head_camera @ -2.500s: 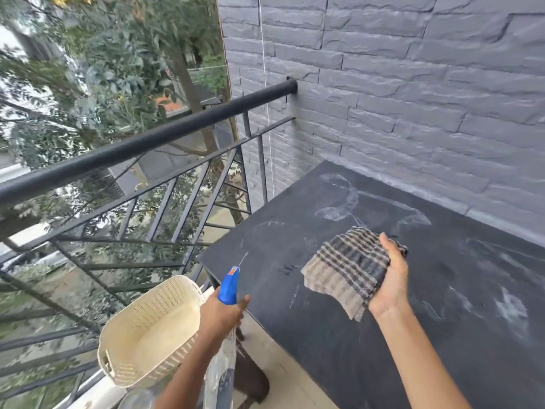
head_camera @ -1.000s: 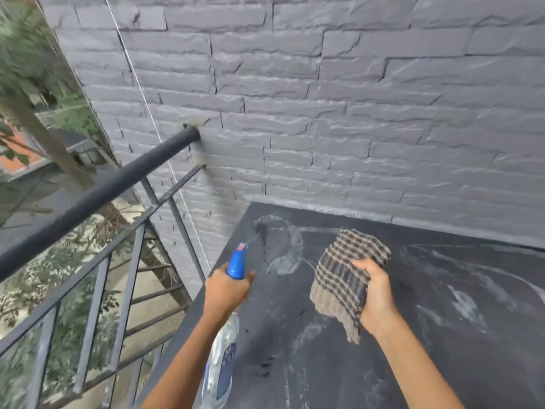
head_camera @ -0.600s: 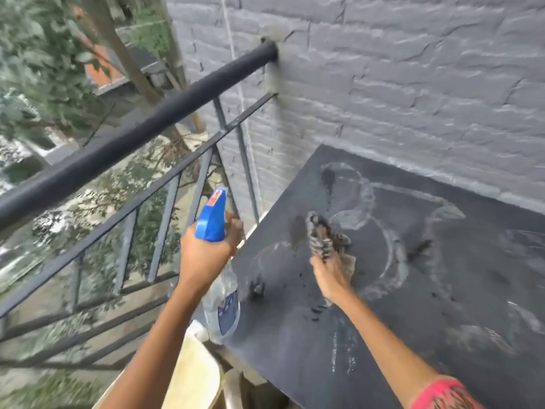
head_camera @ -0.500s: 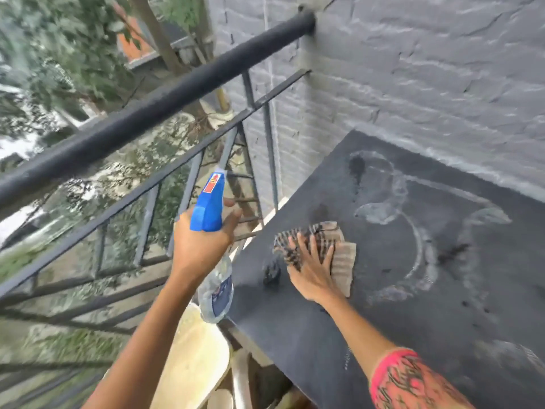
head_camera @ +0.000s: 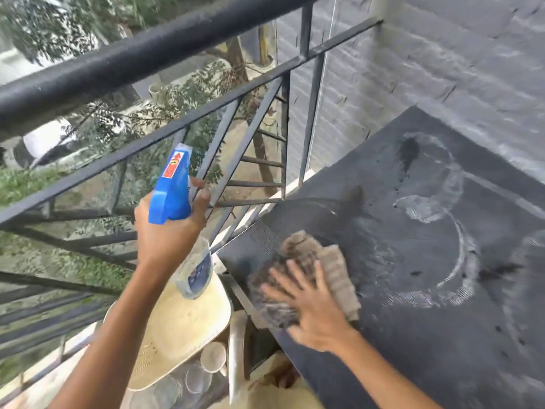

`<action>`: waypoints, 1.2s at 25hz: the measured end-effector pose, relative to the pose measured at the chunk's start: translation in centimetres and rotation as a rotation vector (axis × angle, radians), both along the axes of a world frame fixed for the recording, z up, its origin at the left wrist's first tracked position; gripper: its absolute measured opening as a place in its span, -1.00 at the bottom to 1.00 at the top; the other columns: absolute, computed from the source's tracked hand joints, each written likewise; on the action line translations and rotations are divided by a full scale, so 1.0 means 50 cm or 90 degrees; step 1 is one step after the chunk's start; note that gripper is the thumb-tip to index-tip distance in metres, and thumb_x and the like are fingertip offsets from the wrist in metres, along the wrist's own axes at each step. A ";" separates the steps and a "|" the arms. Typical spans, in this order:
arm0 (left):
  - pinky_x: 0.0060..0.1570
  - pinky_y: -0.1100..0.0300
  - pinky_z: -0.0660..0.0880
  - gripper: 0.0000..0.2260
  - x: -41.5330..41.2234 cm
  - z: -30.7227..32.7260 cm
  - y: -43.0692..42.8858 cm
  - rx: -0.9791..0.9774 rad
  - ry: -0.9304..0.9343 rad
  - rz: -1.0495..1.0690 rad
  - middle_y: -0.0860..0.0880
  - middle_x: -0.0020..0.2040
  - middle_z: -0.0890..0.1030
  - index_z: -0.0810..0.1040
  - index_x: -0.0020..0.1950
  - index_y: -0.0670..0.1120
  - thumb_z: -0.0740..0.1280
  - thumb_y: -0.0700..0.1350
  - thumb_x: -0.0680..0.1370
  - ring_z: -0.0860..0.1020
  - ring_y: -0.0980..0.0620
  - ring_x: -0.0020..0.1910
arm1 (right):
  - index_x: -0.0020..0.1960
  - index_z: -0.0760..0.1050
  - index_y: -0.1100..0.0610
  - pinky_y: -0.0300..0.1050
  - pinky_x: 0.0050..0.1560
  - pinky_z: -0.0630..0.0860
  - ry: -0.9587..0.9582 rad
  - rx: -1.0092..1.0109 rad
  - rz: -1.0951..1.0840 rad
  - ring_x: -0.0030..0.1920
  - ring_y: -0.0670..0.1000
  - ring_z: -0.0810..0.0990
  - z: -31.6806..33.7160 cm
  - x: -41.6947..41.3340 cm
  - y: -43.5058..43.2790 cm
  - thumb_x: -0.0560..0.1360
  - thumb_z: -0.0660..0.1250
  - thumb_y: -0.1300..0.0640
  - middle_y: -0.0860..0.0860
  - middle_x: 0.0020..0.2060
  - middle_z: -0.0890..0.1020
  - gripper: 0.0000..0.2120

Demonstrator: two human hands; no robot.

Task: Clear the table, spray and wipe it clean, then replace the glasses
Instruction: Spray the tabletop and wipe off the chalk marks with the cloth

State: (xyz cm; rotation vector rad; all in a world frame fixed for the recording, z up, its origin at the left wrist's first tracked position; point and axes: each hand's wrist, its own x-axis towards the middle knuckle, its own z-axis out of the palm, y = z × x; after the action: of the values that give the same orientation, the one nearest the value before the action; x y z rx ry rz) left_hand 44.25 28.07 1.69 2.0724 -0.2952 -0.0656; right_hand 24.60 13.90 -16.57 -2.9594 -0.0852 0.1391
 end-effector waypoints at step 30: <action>-0.34 0.61 0.34 -0.87 -0.061 -0.038 -0.262 -0.097 0.055 -0.117 0.06 -0.36 0.53 0.51 -0.19 -0.09 0.35 -0.08 0.52 0.52 0.34 -0.39 | 0.45 -0.24 -0.37 0.49 0.35 -0.24 0.001 -0.029 -0.452 0.52 0.10 -0.26 0.003 0.033 -0.394 0.52 0.07 -0.10 -0.18 0.53 -0.18 -0.35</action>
State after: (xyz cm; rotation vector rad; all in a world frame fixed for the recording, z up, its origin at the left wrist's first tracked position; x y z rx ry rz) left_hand 41.21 14.97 -0.19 1.8827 -0.4243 -0.2356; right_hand 26.26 -5.78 -16.39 -2.8293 0.9581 0.0423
